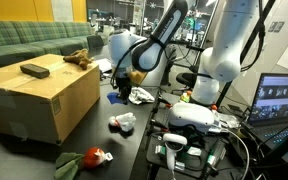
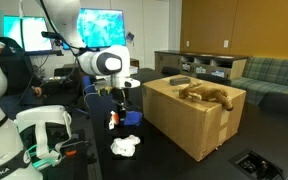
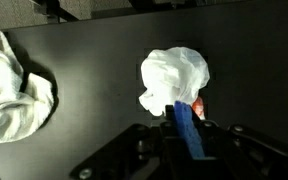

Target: Swap the things on the box with the things on the table

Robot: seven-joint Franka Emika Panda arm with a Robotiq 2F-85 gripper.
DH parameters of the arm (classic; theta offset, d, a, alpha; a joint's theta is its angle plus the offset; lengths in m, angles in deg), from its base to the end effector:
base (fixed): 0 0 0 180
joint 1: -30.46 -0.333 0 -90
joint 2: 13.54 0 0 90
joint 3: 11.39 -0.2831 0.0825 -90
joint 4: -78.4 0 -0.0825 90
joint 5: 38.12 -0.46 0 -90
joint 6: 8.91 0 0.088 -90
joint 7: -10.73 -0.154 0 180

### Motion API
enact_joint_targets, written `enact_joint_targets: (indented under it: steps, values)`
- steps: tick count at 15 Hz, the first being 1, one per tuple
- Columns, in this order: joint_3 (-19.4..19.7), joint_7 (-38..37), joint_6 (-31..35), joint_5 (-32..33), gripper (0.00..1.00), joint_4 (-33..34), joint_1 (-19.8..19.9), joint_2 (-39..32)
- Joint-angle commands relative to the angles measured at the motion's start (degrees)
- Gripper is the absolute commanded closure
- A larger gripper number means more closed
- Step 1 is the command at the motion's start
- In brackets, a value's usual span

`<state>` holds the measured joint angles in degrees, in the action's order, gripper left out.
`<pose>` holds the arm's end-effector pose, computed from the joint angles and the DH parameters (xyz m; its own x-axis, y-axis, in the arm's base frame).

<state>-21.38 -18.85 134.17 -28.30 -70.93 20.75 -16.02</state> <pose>0.4231 0.1494 0.0807 0.9945 -0.0340 -0.0992 -0.0198 -0.9899 0.1406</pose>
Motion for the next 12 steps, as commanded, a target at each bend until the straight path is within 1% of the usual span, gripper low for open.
enact_joint_targets:
  steps: [1, 5, 7, 8, 12]
  values:
    - [2.16, -7.39, 6.74, 7.38, 0.96, 2.93, -1.07, -9.40]
    - [7.52, -12.43, 10.02, 12.58, 0.96, 6.87, -4.65, -16.91]
    - [10.01, -12.63, 9.92, 12.69, 0.96, 9.13, -6.27, -19.28]
    - [11.80, -13.94, 10.62, 13.80, 0.96, 10.22, -7.62, -21.02]
    - [15.84, -14.15, 11.00, 13.10, 0.96, 14.18, -9.69, -25.03]
